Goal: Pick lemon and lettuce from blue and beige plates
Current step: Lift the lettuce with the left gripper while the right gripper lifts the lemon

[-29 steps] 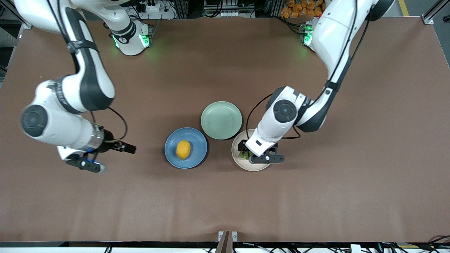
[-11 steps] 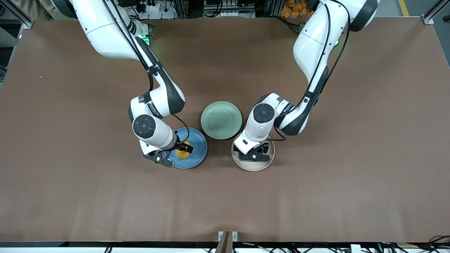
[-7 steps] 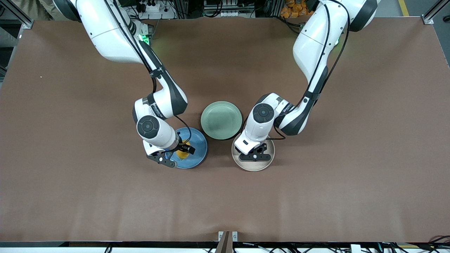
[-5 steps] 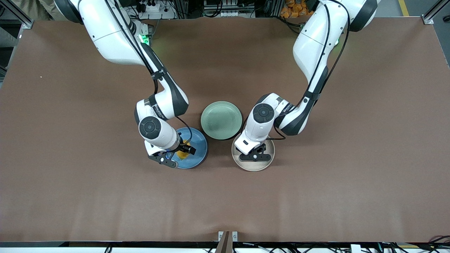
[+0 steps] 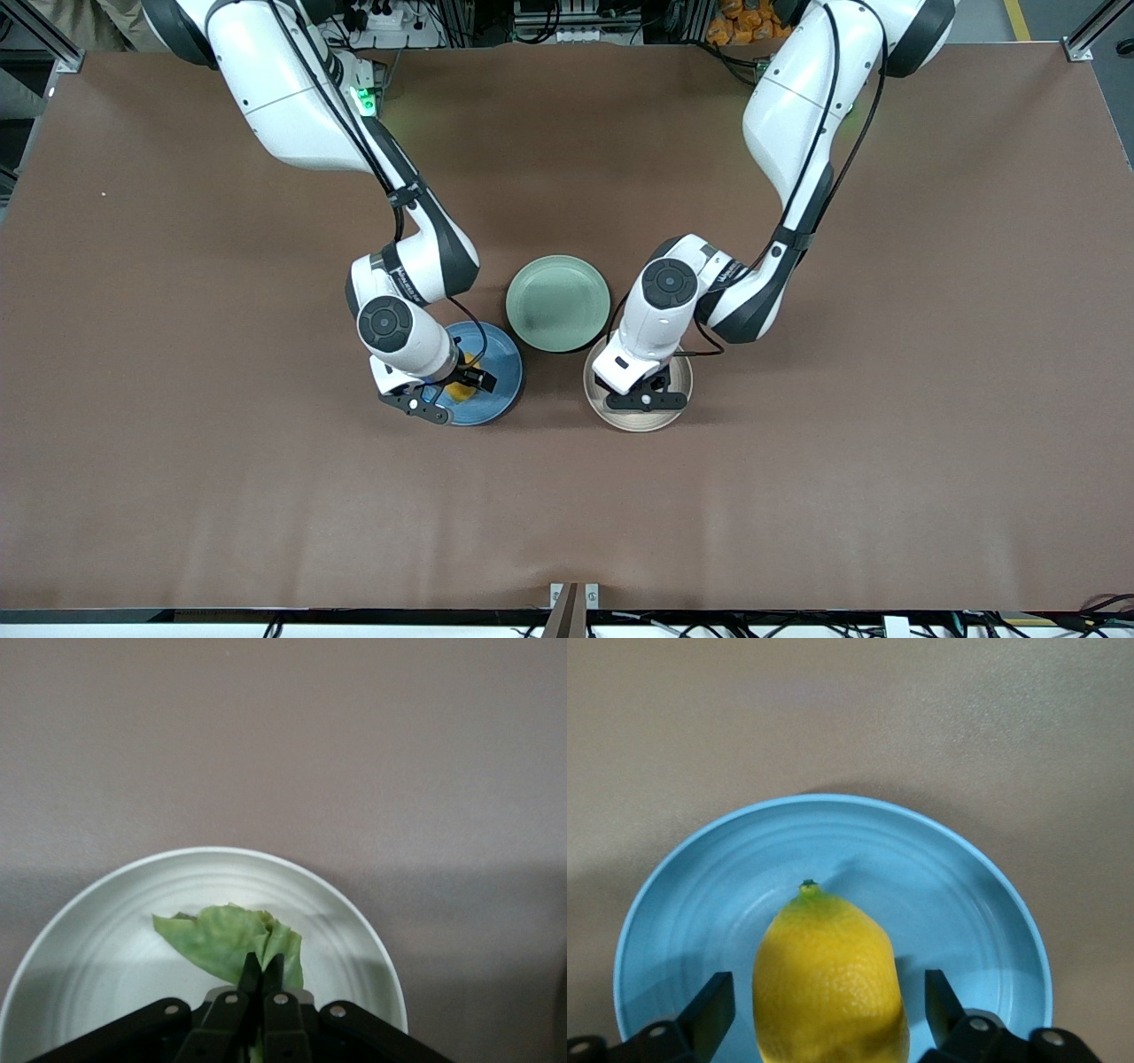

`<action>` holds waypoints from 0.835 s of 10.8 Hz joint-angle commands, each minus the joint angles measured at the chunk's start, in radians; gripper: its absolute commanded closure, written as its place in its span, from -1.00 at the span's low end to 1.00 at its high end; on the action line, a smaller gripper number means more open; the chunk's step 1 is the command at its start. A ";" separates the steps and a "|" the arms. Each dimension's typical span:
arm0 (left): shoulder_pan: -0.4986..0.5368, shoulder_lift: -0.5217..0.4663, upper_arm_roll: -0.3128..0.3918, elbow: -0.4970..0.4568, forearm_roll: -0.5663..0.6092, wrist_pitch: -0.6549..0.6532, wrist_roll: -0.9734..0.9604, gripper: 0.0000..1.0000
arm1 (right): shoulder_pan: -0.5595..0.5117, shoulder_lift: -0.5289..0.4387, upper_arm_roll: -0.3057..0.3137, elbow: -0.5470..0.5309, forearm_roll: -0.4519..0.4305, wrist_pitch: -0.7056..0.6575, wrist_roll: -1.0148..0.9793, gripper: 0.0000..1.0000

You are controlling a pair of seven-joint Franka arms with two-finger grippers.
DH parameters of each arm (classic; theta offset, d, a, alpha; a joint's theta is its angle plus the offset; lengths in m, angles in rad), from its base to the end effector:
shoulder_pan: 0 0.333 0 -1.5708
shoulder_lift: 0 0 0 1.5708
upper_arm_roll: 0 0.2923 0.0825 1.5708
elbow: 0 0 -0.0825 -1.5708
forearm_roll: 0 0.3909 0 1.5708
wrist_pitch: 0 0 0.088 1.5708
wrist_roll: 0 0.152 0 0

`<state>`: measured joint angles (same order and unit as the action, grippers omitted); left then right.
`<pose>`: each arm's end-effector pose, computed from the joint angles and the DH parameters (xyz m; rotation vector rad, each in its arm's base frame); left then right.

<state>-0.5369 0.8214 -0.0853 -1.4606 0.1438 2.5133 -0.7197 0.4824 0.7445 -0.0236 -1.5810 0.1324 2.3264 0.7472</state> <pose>0.6089 -0.4226 0.1530 3.0093 0.0384 0.3150 0.6138 0.3118 0.1328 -3.0205 0.5698 0.0682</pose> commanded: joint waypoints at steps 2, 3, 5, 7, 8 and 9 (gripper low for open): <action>0.002 -0.062 0.004 -0.017 0.023 -0.010 -0.098 1.00 | 0.008 0.004 -0.009 0.004 -0.023 -0.001 0.015 0.15; 0.014 -0.085 0.004 -0.027 0.023 -0.013 -0.090 1.00 | 0.010 0.003 -0.009 0.004 -0.023 -0.002 0.017 0.30; 0.057 -0.145 -0.004 -0.041 0.028 -0.130 -0.016 1.00 | 0.010 0.001 -0.009 0.007 -0.023 -0.002 0.017 0.41; 0.101 -0.185 -0.014 -0.041 0.019 -0.239 0.097 1.00 | 0.010 -0.008 -0.009 0.013 -0.023 -0.027 0.014 0.43; 0.116 -0.191 -0.025 -0.038 0.008 -0.282 0.127 1.00 | 0.007 -0.013 -0.009 0.028 -0.023 -0.065 0.012 0.43; 0.132 -0.203 -0.025 -0.037 -0.001 -0.309 0.156 1.00 | 0.002 -0.013 -0.009 0.045 -0.023 -0.100 0.009 0.44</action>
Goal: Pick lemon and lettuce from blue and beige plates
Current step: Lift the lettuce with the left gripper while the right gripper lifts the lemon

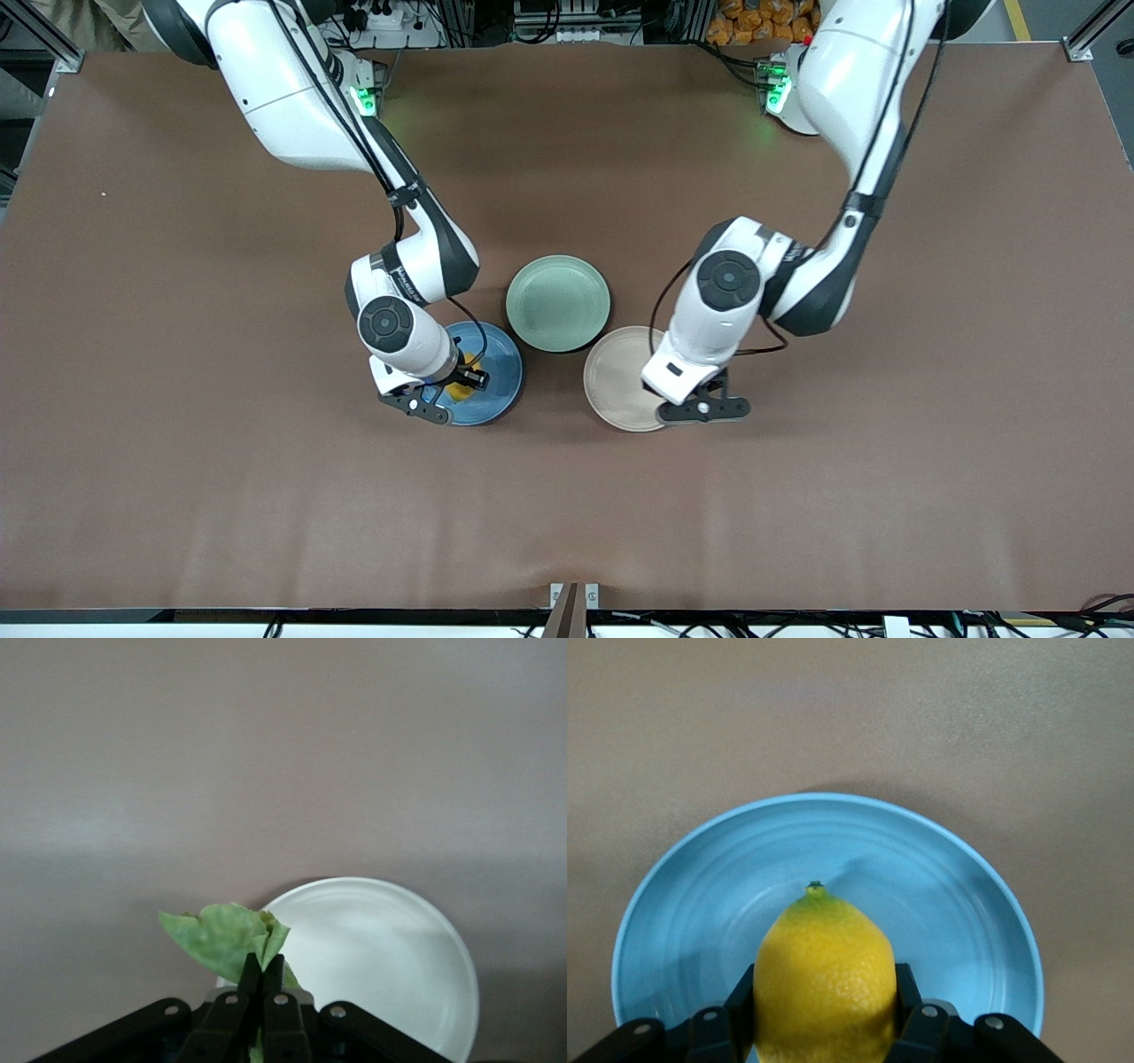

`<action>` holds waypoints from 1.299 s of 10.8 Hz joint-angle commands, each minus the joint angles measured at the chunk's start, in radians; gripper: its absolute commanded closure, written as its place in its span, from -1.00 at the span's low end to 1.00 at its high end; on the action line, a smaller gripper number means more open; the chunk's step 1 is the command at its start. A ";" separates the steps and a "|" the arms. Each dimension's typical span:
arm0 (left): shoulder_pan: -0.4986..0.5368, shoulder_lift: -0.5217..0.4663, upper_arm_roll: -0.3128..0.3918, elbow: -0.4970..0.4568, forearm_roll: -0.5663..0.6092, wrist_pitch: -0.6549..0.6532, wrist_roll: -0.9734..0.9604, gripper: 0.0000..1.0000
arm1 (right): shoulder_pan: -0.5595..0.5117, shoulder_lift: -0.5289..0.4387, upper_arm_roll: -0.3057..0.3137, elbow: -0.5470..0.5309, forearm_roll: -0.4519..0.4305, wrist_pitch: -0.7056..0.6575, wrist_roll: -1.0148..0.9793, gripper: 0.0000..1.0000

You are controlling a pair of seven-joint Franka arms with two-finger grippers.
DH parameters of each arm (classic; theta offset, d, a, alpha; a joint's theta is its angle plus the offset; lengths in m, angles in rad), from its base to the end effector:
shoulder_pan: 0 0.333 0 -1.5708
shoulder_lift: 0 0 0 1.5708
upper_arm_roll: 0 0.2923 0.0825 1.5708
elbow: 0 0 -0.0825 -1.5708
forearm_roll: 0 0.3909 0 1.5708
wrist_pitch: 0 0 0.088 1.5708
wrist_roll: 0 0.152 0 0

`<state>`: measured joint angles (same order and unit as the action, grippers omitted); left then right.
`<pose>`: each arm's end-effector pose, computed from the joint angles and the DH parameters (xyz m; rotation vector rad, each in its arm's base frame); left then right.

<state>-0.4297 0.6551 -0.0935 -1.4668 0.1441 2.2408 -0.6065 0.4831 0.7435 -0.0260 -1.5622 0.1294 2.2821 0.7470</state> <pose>0.6374 -0.3469 0.2414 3.1214 0.0365 0.2140 0.6141 0.3118 0.1378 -3.0352 0.5663 0.0986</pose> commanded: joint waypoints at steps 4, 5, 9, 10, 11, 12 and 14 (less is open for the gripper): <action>0.087 -0.072 -0.018 -0.024 -0.040 -0.128 0.105 1.00 | -0.023 -0.042 -0.009 0.062 -0.024 -0.153 -0.059 0.48; 0.107 -0.081 -0.018 -0.024 -0.047 -0.147 0.166 1.00 | -0.037 -0.052 -0.008 0.065 -0.024 -0.173 -0.079 0.49; 0.167 -0.103 -0.020 -0.023 -0.076 -0.190 0.267 1.00 | -0.104 -0.114 -0.009 0.064 -0.028 -0.294 -0.225 0.49; 0.181 -0.110 -0.018 -0.021 -0.078 -0.211 0.293 1.00 | -0.122 -0.127 -0.009 0.064 -0.028 -0.323 -0.248 0.49; 0.206 -0.117 -0.017 -0.017 -0.077 -0.242 0.344 1.00 | -0.142 -0.136 -0.009 0.064 -0.030 -0.348 -0.274 0.49; 0.241 -0.124 -0.015 -0.017 -0.077 -0.254 0.403 1.00 | -0.162 -0.144 -0.011 0.062 -0.039 -0.369 -0.305 0.49; 0.291 -0.126 -0.009 -0.017 -0.072 -0.254 0.506 1.00 | -0.216 -0.165 -0.011 0.063 -0.043 -0.423 -0.386 0.49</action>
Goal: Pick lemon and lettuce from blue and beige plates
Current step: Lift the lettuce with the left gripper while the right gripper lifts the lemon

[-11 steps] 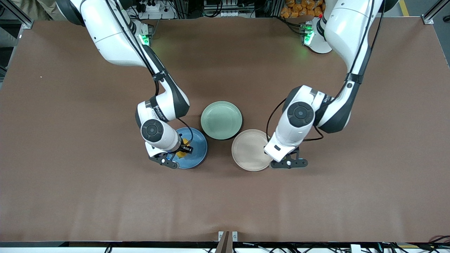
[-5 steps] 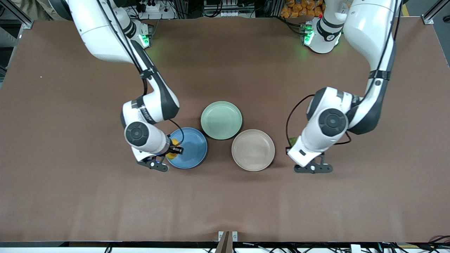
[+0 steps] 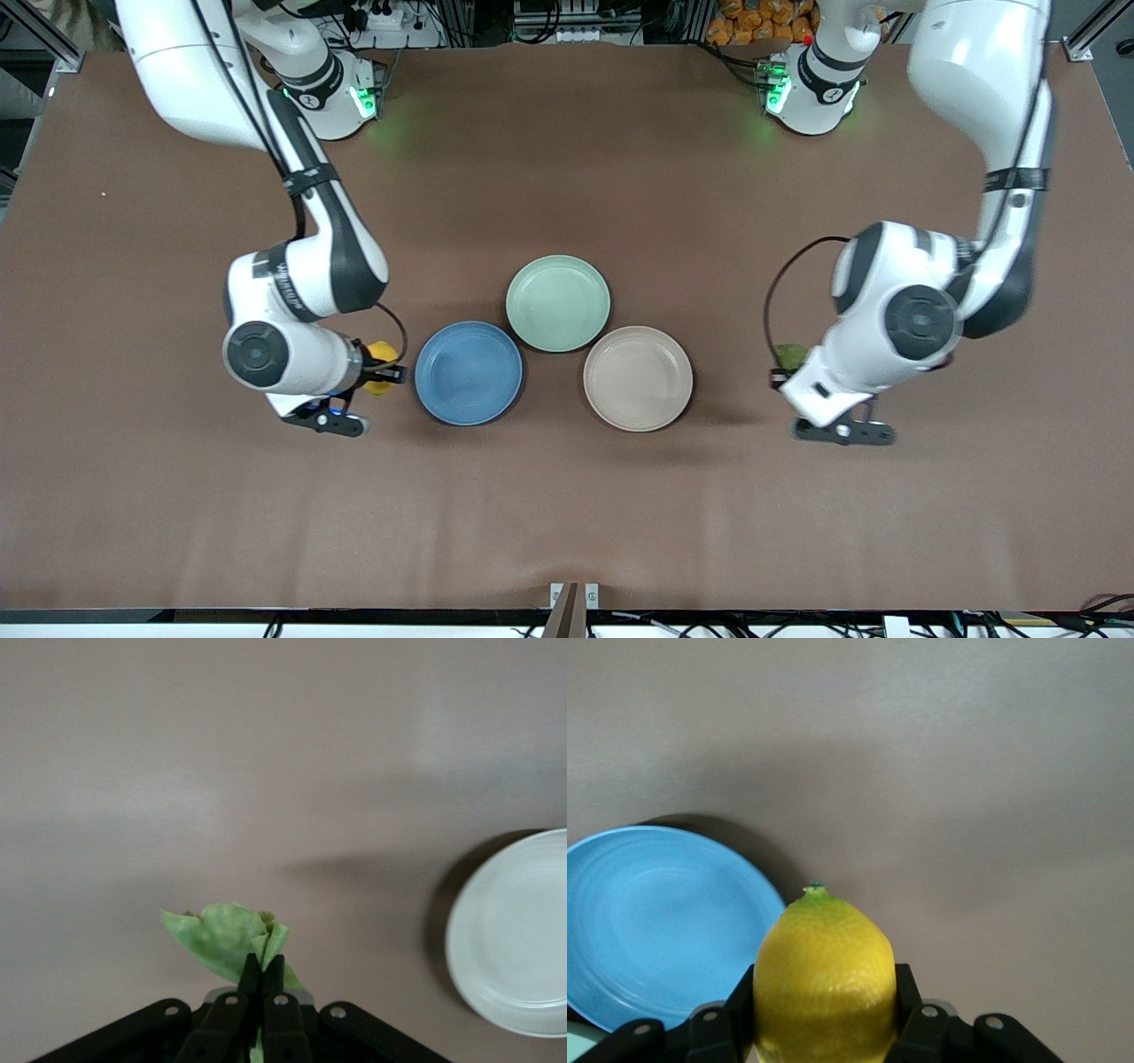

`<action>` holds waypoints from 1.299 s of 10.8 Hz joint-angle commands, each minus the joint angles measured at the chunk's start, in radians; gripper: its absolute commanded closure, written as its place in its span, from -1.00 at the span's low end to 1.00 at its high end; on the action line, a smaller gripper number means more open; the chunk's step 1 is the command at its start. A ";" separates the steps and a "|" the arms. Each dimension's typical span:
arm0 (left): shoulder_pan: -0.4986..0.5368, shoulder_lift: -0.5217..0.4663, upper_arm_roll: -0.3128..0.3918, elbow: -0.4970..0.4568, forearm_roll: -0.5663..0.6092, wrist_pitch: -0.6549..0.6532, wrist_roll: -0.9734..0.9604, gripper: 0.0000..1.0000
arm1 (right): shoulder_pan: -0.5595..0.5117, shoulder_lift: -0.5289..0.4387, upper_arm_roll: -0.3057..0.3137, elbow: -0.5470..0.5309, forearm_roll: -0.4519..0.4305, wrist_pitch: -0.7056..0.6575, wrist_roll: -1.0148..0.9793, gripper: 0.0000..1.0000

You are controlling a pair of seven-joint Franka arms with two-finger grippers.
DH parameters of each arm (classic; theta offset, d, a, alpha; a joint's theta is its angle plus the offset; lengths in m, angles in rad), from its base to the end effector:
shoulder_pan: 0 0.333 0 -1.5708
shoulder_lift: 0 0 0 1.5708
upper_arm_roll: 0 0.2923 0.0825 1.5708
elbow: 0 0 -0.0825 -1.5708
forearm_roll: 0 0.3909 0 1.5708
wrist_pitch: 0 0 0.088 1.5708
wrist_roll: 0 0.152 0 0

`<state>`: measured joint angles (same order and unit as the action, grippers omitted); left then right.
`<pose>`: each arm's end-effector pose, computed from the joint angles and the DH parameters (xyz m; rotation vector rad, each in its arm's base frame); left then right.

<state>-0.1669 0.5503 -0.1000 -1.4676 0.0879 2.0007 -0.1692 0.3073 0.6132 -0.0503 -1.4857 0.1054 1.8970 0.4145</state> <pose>0.6766 -0.1673 0.2924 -3.1062 0.1876 0.0124 0.6449 0.1855 0.2329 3.1058 -0.3040 -0.3310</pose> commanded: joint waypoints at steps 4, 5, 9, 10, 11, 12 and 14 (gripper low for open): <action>0.061 -0.009 -0.001 -0.016 -0.007 -0.014 0.161 1.00 | -0.118 -0.053 0.014 -0.021 -0.033 -0.055 -0.180 0.49; 0.079 -0.001 -0.001 -0.016 -0.007 -0.014 0.195 1.00 | -0.134 -0.056 0.014 -0.022 -0.042 -0.065 -0.206 0.49; 0.096 0.003 -0.003 -0.022 -0.005 -0.014 0.275 -1.00 | -0.163 -0.117 0.006 -0.125 -0.081 -0.035 -0.292 0.49; 0.098 0.003 -0.003 -0.023 -0.005 -0.014 0.275 -1.00 | -0.169 -0.154 0.004 -0.192 -0.082 0.003 -0.316 0.49; 0.096 0.003 -0.003 -0.025 -0.007 -0.014 0.264 -1.00 | -0.177 -0.188 0.001 -0.262 -0.085 0.052 -0.342 0.49; 0.092 0.003 -0.003 -0.026 -0.007 -0.014 0.254 -1.00 | -0.192 -0.214 0.001 -0.328 -0.096 0.106 -0.365 0.49; 0.089 0.005 -0.003 -0.033 -0.010 -0.014 0.238 -1.00 | -0.200 -0.233 0.001 -0.427 -0.113 0.201 -0.379 0.49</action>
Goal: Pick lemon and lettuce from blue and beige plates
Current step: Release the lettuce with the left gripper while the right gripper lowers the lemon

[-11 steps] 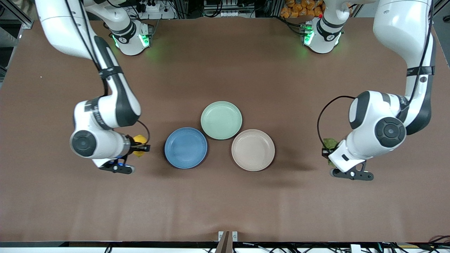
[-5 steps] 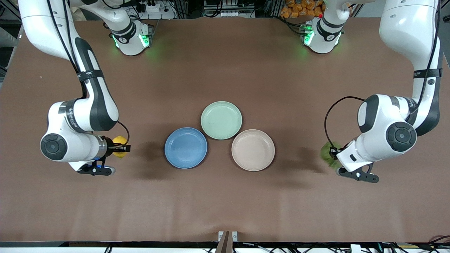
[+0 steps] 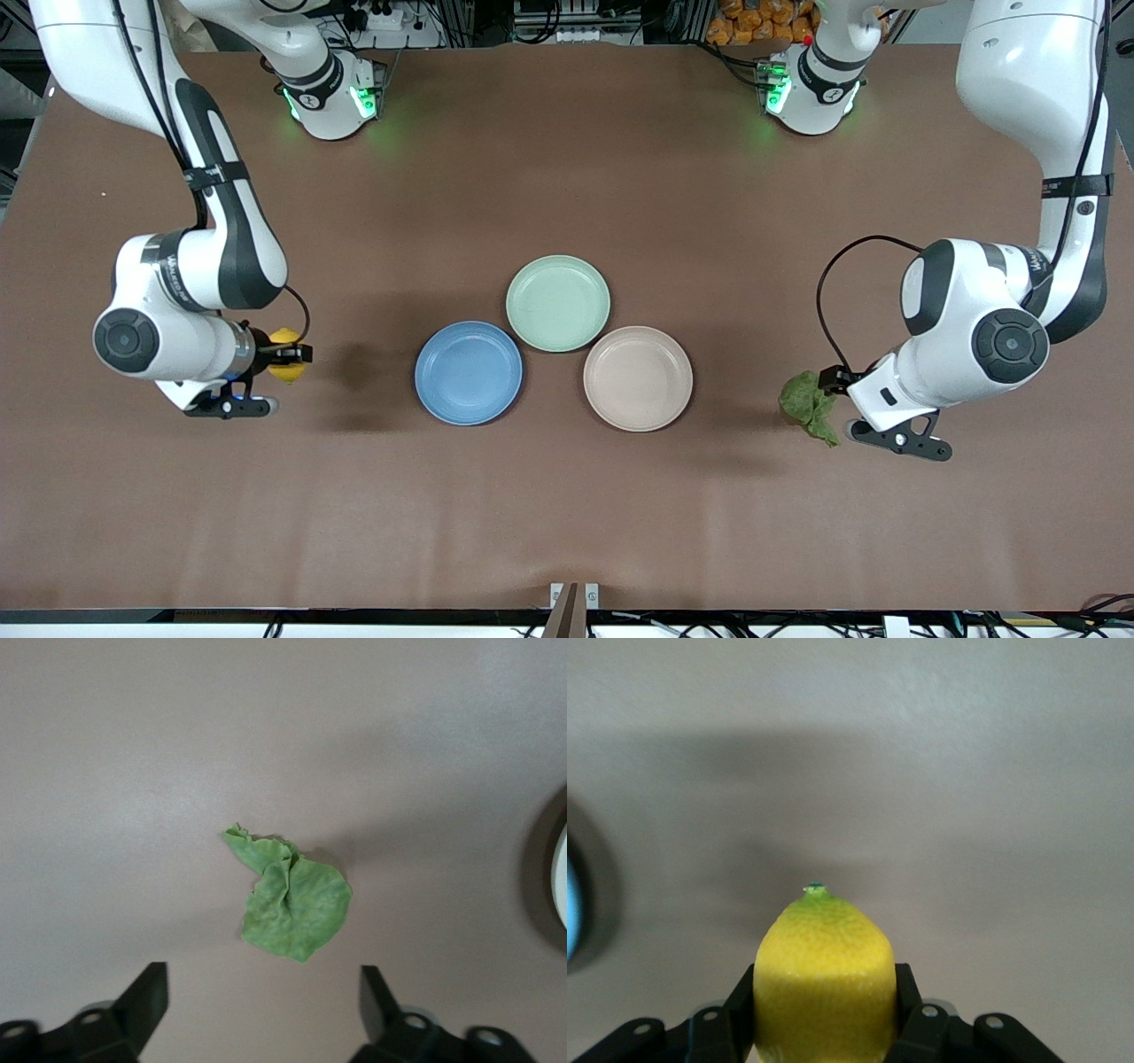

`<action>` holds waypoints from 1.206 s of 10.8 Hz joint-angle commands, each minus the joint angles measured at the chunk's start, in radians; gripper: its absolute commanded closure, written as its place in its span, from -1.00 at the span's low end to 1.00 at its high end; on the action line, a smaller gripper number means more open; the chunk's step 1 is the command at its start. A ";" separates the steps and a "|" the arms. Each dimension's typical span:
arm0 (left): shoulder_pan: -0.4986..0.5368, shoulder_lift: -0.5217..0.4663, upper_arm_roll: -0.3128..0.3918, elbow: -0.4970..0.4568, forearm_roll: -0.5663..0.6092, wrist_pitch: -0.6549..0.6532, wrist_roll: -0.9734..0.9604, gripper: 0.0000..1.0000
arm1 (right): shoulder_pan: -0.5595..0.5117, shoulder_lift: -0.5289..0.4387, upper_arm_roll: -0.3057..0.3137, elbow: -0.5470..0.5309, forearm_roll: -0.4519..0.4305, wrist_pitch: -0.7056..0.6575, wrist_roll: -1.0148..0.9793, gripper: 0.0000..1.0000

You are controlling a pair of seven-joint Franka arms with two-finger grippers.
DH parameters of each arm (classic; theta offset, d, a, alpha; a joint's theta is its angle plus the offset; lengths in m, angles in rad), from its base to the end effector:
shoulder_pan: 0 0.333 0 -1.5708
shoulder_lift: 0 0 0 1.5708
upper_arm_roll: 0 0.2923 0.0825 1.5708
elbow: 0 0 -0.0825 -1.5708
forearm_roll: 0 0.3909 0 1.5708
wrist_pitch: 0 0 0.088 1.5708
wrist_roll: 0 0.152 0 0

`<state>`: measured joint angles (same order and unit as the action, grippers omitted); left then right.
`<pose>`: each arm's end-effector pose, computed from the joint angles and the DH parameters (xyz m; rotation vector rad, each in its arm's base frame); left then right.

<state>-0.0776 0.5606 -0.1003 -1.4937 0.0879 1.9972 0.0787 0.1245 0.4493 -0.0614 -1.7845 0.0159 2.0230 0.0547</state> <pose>0.6811 -0.1059 0.2728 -3.0818 0.4364 0.0819 0.6131 0.0410 0.2183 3.0987 0.0050 -0.3246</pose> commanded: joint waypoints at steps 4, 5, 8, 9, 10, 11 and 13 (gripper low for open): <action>0.009 -0.040 -0.004 -0.075 -0.019 0.009 -0.071 -1.00 | -0.032 -0.075 0.011 -0.294 -0.036 0.321 -0.056 0.49; 0.010 -0.056 -0.004 -0.098 -0.020 0.015 -0.076 -1.00 | -0.032 -0.073 0.011 -0.297 -0.036 0.324 -0.056 0.49; 0.050 -0.128 -0.009 -0.244 -0.020 0.144 -0.091 -1.00 | -0.040 -0.064 0.011 -0.360 -0.037 0.428 -0.073 0.48; 0.055 -0.143 -0.009 -0.281 -0.022 0.178 -0.091 -1.00 | -0.042 -0.064 0.009 -0.365 -0.037 0.434 -0.094 0.47; 0.055 -0.152 -0.009 -0.299 -0.022 0.184 -0.091 -1.00 | -0.042 -0.064 0.009 -0.366 -0.037 0.434 -0.119 0.42; 0.061 -0.169 -0.009 -0.324 -0.022 0.186 -0.091 -1.00 | -0.043 -0.063 0.005 -0.366 -0.037 0.436 -0.140 0.38; 0.081 -0.218 -0.009 -0.385 -0.022 0.187 -0.091 -1.00 | -0.043 -0.058 0.003 -0.366 -0.037 0.439 -0.144 0.38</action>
<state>-0.0196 0.4214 -0.1007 -1.7891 0.0853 2.1628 -0.0026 0.0968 0.4223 -0.0661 -2.1191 -0.0056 2.4509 -0.0727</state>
